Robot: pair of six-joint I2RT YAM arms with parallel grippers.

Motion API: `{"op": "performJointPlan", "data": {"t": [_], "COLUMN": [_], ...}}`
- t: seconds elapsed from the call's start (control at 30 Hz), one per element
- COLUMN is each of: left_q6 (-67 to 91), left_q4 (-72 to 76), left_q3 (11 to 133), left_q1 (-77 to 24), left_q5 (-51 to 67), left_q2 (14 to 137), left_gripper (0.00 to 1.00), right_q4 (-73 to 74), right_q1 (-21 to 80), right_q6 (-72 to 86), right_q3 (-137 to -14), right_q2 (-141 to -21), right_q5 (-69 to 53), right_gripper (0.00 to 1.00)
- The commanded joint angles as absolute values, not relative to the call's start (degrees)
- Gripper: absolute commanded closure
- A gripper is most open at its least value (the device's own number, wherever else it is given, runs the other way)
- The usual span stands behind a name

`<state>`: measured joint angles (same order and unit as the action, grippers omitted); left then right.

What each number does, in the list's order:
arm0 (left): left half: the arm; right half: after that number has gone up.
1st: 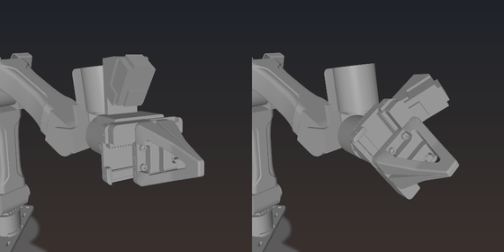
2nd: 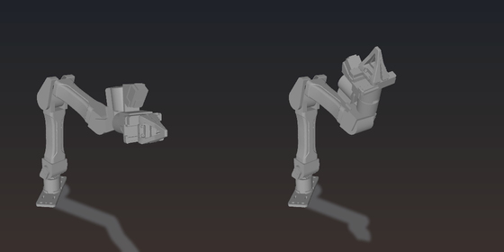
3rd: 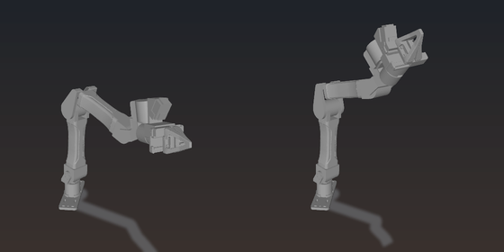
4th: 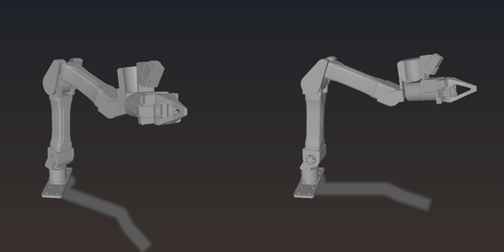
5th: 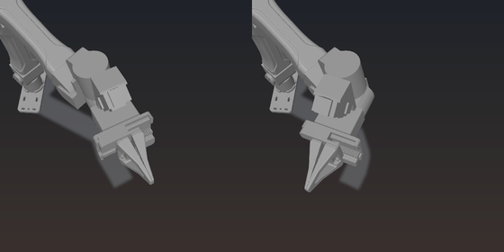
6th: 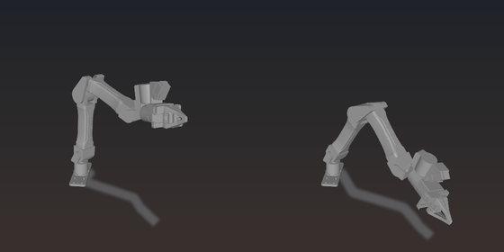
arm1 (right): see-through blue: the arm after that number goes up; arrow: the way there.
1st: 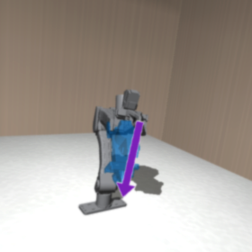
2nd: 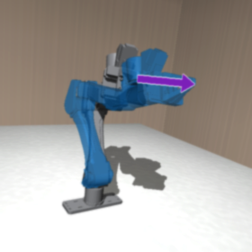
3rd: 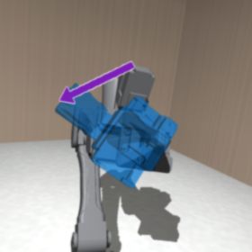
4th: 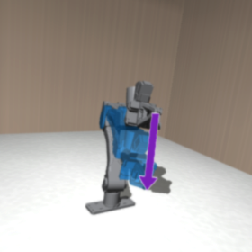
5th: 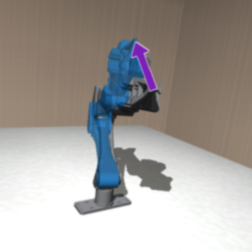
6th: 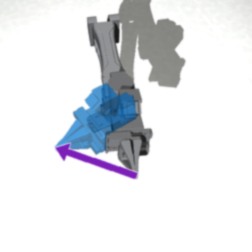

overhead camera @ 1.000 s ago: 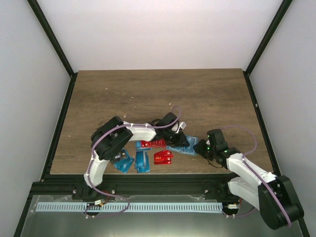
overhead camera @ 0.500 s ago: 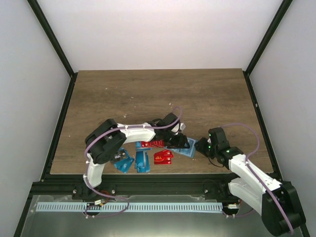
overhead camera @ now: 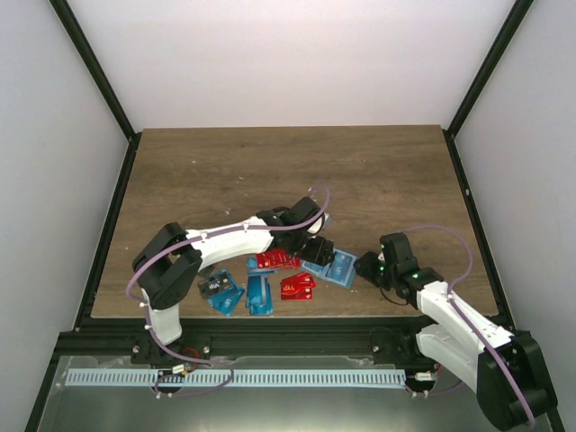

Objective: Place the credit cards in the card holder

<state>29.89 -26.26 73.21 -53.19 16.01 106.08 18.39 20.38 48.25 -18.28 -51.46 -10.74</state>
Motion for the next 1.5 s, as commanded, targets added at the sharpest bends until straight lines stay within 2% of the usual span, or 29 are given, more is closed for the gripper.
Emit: {"op": "performJointPlan", "data": {"t": [0.0,0.37,0.87,1.03,1.17,1.47], "left_q6": [21.7,21.7,24.3,16.3,10.2,4.3], "left_q4": [-32.6,-29.3,-25.0,-31.2,-32.3,-24.4], "left_q3": [73.3,73.5,76.3,76.7,75.3,69.2], "left_q1": [-52.6,-52.9,-58.0,-57.1,-54.6,-54.1], "left_q5": [4.7,8.8,20.2,4.9,-2.5,-6.2], "left_q2": [105.6,110.8,110.8,105.5,105.0,106.9], "left_gripper": [0.22,0.23,0.26,0.25,0.27,0.36], "right_q4": [18.9,17.5,20.4,22.1,22.8,25.8], "right_q1": [20.4,20.5,20.3,20.2,20.2,20.2], "right_q6": [47.7,49.7,50.1,50.0,49.7,48.1], "right_q3": [-19.9,-17.8,-18.8,-19.8,-20.2,-21.6], "right_q2": [-51.4,-52.7,-52.6,-51.6,-51.4,-50.3], "right_q5": [-10.7,-11.8,-7.0,-5.6,-5.3,-6.1], "right_gripper": [0.64,0.49,0.41,0.38,0.36,0.36]}}
